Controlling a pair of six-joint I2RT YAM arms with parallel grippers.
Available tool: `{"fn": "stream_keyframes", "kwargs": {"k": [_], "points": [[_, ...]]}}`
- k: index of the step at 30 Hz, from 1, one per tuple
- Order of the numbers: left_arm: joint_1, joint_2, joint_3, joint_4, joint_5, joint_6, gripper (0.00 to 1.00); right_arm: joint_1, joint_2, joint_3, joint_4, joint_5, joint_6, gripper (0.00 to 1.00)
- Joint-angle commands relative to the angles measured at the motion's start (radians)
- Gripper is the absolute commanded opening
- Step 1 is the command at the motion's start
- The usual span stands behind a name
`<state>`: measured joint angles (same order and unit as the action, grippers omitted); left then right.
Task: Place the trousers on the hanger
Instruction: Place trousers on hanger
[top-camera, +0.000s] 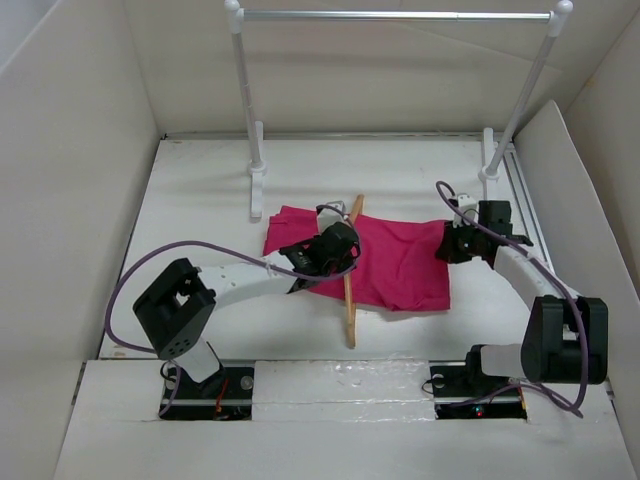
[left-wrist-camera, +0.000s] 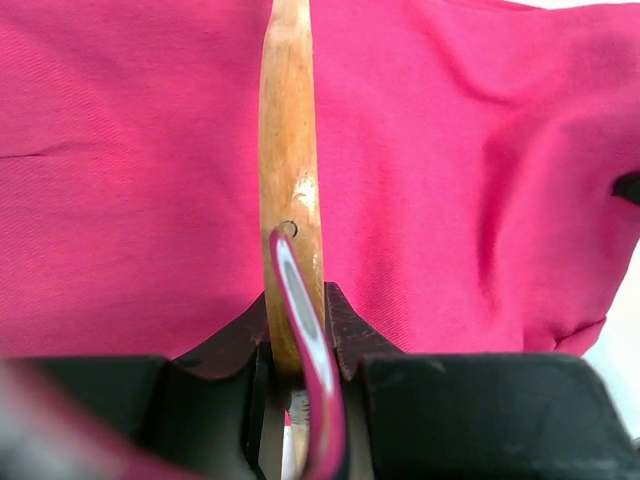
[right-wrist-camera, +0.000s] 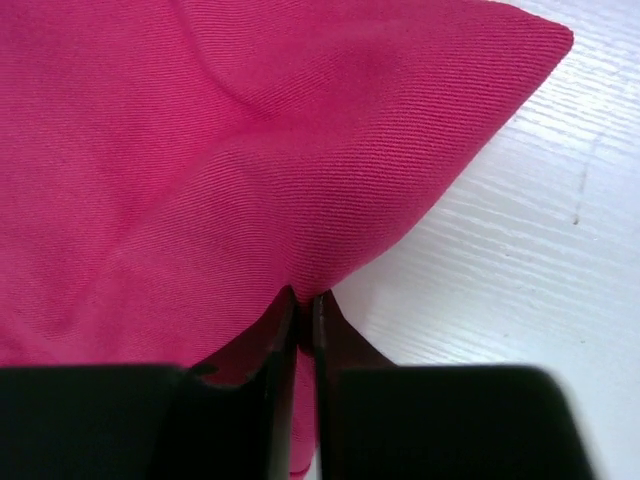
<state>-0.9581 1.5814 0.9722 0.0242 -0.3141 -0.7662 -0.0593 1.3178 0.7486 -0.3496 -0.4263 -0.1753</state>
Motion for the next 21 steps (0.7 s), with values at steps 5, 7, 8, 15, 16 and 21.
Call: {"fn": "stream_keyframes", "kwargs": {"k": [5, 7, 8, 15, 16, 21], "points": [[-0.008, -0.095, 0.158, -0.053, -0.035, 0.022, 0.00, 0.044, -0.159, 0.084, -0.105, -0.011, -0.013, 0.61], [-0.008, -0.133, 0.241, -0.098, -0.040, 0.027, 0.00, 0.053, -0.285, 0.122, -0.144, -0.072, -0.003, 0.73], [-0.008, -0.155, 0.297, -0.172, -0.051, 0.027, 0.00, 0.082, -0.361, 0.168, -0.149, -0.125, 0.034, 0.78], [-0.008, -0.206, 0.459, -0.240, -0.065, 0.068, 0.00, 0.370, -0.500, 0.232, -0.100, -0.117, 0.323, 0.85], [-0.008, -0.199, 0.477, -0.245, -0.071, 0.074, 0.00, 0.459, -0.508, 0.233, -0.082, -0.095, 0.356, 0.85], [-0.008, -0.153, 0.583, -0.250, -0.042, 0.100, 0.00, 0.640, -0.459, 0.248, 0.093, -0.022, 0.474, 0.88]]}}
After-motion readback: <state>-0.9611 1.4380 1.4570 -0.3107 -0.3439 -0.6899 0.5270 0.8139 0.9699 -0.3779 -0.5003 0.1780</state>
